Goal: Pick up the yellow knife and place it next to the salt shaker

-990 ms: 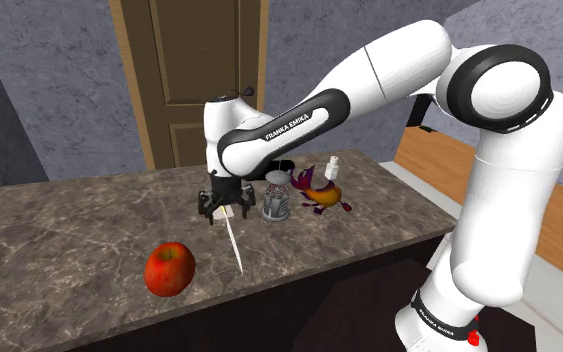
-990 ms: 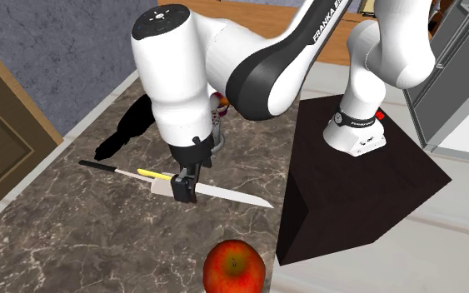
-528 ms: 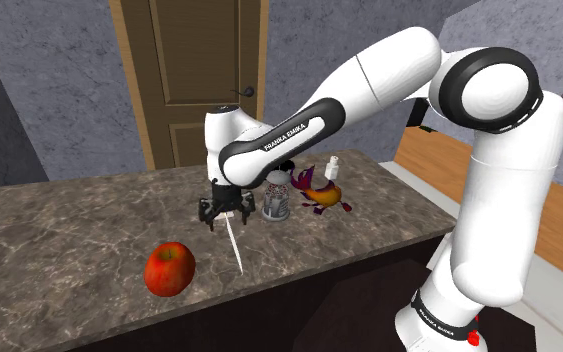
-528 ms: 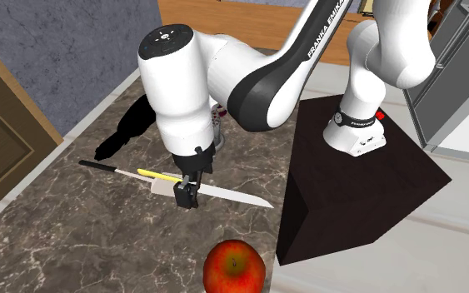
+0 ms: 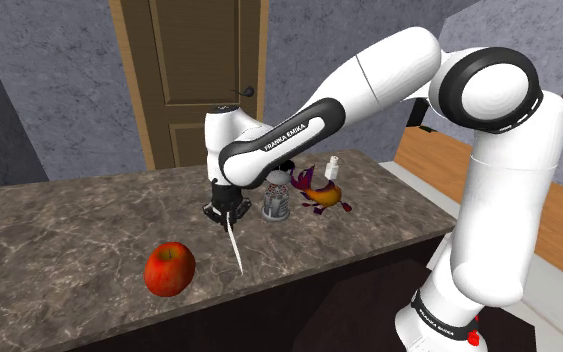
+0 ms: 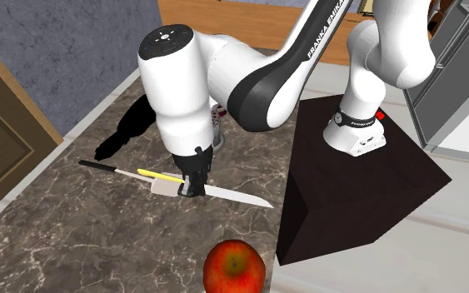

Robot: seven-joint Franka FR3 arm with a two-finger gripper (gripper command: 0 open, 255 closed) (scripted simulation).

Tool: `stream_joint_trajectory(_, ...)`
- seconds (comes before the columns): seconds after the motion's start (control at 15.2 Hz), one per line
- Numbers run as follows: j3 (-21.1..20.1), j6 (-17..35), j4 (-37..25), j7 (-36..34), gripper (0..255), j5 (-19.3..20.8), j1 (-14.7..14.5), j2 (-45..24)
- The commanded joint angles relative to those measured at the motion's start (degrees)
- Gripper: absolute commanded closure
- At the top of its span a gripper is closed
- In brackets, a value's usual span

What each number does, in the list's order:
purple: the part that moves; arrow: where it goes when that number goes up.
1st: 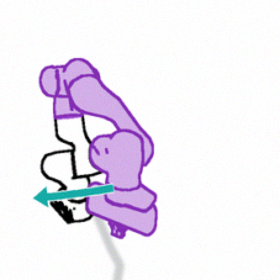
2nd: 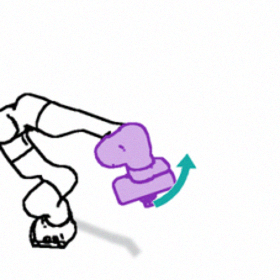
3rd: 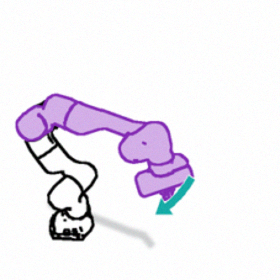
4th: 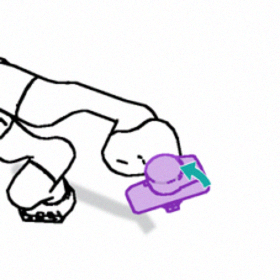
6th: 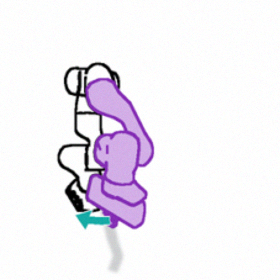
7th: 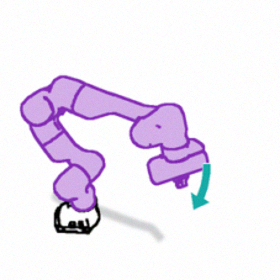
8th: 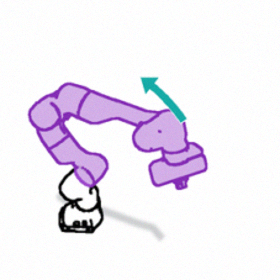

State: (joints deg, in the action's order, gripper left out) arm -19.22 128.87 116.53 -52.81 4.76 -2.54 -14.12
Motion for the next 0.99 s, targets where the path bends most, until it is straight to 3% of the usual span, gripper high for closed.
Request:
stream_joint_trajectory(0.0, 0.0, 0.0, 0.0, 0.0, 255, 0.0, 0.0, 0.0)
stream_joint_trajectory(0.33, 0.0, 0.0, 0.0, 0.0, 255, 0.0, 0.0, 0.0)
stream_joint_trajectory(0.92, -0.46, -6.14, -2.71, 1.05, 255, -1.67, 0.41, 3.65)
